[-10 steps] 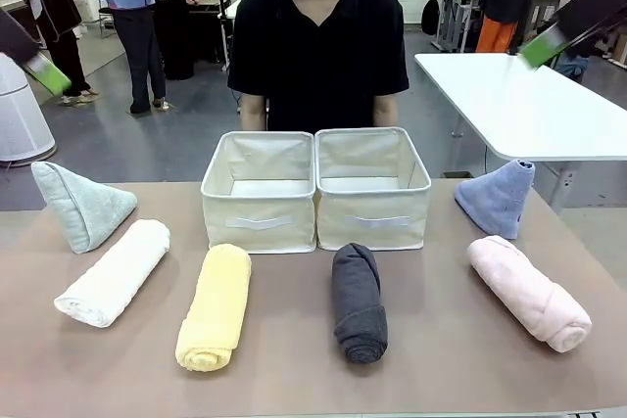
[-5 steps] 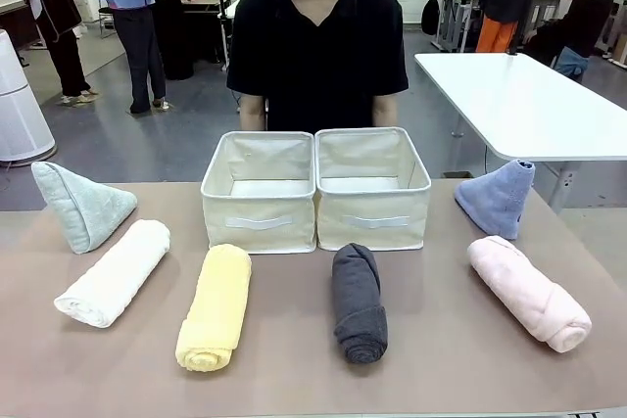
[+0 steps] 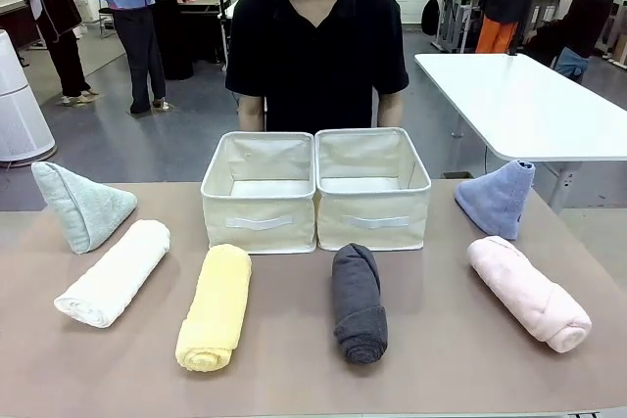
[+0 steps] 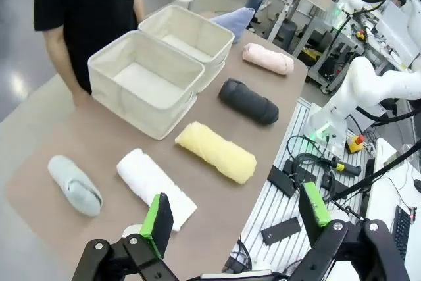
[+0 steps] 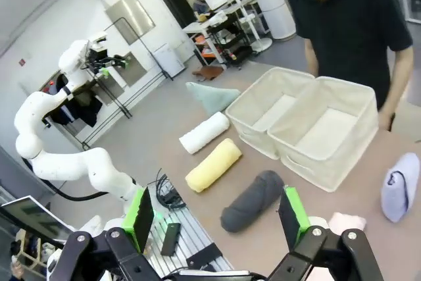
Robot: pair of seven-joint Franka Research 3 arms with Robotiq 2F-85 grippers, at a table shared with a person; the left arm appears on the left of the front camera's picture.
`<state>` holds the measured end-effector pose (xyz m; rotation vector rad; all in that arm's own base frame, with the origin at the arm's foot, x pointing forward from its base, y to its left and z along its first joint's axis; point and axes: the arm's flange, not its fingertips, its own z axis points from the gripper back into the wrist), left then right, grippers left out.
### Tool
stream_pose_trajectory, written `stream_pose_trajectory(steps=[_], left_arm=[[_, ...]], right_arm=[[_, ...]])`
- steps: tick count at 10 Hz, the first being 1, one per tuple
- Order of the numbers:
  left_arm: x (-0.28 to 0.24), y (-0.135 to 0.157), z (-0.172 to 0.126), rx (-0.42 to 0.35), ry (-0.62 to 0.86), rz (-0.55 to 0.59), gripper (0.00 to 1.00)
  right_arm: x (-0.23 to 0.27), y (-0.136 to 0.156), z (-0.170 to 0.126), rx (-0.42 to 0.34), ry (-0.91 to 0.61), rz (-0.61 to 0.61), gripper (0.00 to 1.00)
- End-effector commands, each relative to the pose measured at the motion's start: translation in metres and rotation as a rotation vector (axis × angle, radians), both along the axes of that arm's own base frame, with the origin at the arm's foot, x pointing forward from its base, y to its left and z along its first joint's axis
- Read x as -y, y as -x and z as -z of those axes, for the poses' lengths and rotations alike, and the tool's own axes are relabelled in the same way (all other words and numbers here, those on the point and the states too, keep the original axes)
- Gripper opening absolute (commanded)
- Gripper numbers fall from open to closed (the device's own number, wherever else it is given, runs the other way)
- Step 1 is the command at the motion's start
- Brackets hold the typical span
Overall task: Sort the towels based on their folding style.
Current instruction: Pick up one triangle-folded towel and place it in the left Fabric basket.
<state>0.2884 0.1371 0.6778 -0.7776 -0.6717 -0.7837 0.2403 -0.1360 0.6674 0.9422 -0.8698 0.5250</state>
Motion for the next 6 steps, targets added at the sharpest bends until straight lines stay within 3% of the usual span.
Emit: stream_pose_trajectory(steps=[1, 6], left_arm=[[-0.005, 0.001, -0.004, -0.053, -0.025, -0.011, 1.0], [0.005, 0.0, -0.003, -0.09, -0.059, -0.061, 1.0]], right_arm=[[0.001, -0.001, 0.001, 0.0, 0.009, -0.003, 1.0], [0.014, 0.0, 0.008, -0.041, 0.052, 0.083, 1.0]])
